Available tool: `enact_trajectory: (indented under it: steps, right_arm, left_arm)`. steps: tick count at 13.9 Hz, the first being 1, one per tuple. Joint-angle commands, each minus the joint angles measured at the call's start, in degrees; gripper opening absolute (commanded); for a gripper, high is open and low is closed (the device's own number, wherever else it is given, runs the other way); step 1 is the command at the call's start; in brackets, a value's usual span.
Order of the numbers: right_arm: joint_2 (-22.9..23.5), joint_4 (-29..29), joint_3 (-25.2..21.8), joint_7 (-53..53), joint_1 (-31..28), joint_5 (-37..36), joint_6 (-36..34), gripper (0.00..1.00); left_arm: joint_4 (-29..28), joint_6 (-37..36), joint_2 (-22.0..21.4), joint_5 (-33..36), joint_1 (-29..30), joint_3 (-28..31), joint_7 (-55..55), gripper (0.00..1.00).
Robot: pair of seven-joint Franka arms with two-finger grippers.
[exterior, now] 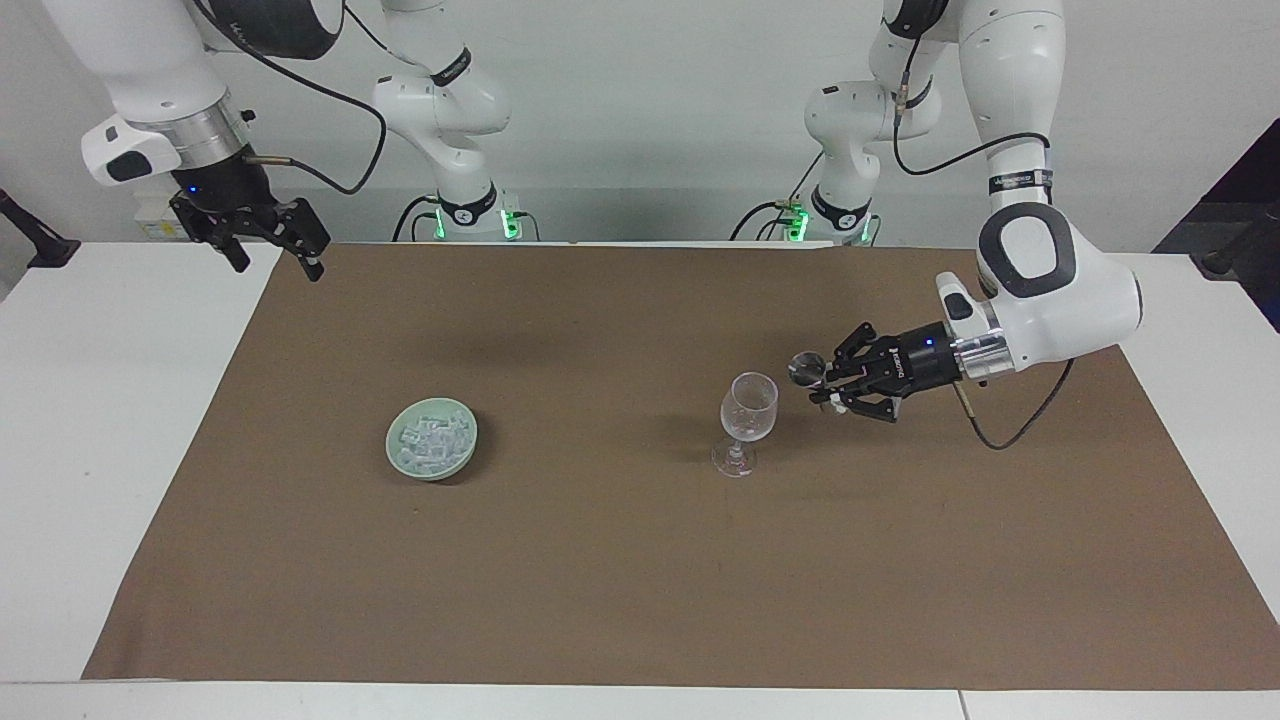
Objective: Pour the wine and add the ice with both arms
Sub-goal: 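Carry the jigger cup with the left gripper above the clear glass, then tilt the jigger cup over the glass with the left gripper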
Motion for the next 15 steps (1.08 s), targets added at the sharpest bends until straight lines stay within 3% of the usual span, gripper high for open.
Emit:
enact_trajectory:
  steps: [1,11,15]
  right_arm:
    - [-0.43,-0.74,0.53,-1.14,-0.8,0.05,0.72,1.0]
    - [-0.43,-0.74,0.53,-1.14,-0.8,0.05,0.63,1.0]
    - [-0.43,-0.74,0.53,-1.14,-0.8,0.05,0.72,1.0]
  left_arm:
    - [-1.19,1.83,-1.86,1.36,-1.78,1.15,-1.87,0.05]
    - [-1.19,4.28,-2.74,6.55,-3.98,1.23,-6.44,0.04]
    - [-0.14,4.47,-4.5,13.66,-4.94,1.06,-13.56,0.04]
